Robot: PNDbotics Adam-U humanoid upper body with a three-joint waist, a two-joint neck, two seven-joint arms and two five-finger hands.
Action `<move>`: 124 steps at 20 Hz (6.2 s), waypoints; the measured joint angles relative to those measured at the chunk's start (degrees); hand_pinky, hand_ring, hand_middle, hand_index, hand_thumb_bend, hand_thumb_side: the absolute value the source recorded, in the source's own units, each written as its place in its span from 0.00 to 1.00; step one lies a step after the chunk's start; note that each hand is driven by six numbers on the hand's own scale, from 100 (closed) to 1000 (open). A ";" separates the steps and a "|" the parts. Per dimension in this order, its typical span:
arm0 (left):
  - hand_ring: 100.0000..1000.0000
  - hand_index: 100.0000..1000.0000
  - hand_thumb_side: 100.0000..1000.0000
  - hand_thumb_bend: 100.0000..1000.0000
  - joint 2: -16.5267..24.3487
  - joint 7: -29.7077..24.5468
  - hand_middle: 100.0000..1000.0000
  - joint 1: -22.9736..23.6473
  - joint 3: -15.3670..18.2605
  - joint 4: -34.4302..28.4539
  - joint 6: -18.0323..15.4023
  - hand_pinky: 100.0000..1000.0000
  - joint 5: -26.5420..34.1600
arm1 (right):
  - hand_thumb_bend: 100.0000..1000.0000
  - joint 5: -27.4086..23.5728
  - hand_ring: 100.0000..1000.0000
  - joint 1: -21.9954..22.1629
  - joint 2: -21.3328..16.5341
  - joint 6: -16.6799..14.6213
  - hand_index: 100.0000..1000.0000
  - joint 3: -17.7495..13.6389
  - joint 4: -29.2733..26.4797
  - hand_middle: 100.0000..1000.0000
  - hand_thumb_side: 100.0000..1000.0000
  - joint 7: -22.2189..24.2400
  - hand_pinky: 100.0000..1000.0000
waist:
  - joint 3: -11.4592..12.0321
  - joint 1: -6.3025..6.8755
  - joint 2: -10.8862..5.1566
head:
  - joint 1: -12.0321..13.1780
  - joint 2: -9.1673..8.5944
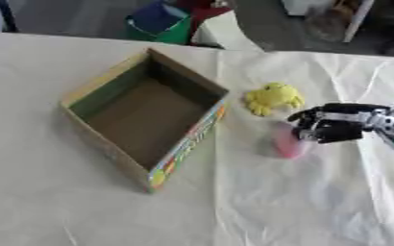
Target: Pick up objects on the table and place them in the box.
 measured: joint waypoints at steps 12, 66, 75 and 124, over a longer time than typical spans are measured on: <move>0.60 0.72 0.95 0.00 0.00 -0.02 0.58 0.00 0.00 0.00 0.02 0.47 0.00 | 0.00 8.07 0.84 0.42 -0.79 -4.88 0.93 0.37 -3.28 0.81 0.61 -0.58 0.77 | -0.10 0.00 0.02 | 0.16 0.00; 0.59 0.72 0.92 0.00 -0.45 -0.14 0.58 0.00 0.02 0.00 0.52 0.47 0.00 | 0.00 -6.85 0.43 -3.33 -0.71 4.21 0.43 0.97 -8.21 0.14 0.13 -10.40 0.56 | -0.27 0.06 0.14 | 0.22 0.02; 0.59 0.72 0.92 0.00 -0.45 -0.32 0.57 -0.01 0.01 0.00 0.70 0.47 0.06 | 0.00 -6.22 0.44 -11.06 0.53 3.91 0.43 2.60 -9.36 0.13 0.16 -10.84 0.56 | 0.32 0.02 -0.08 | -0.13 0.01; 0.59 0.71 0.92 0.00 -1.27 -1.63 0.57 -0.61 -0.75 0.00 1.13 0.47 1.35 | 0.00 20.43 0.68 -30.23 32.26 -2.91 0.84 9.36 11.46 0.45 0.11 -7.87 0.65 | 1.58 0.56 0.08 | -3.40 -0.51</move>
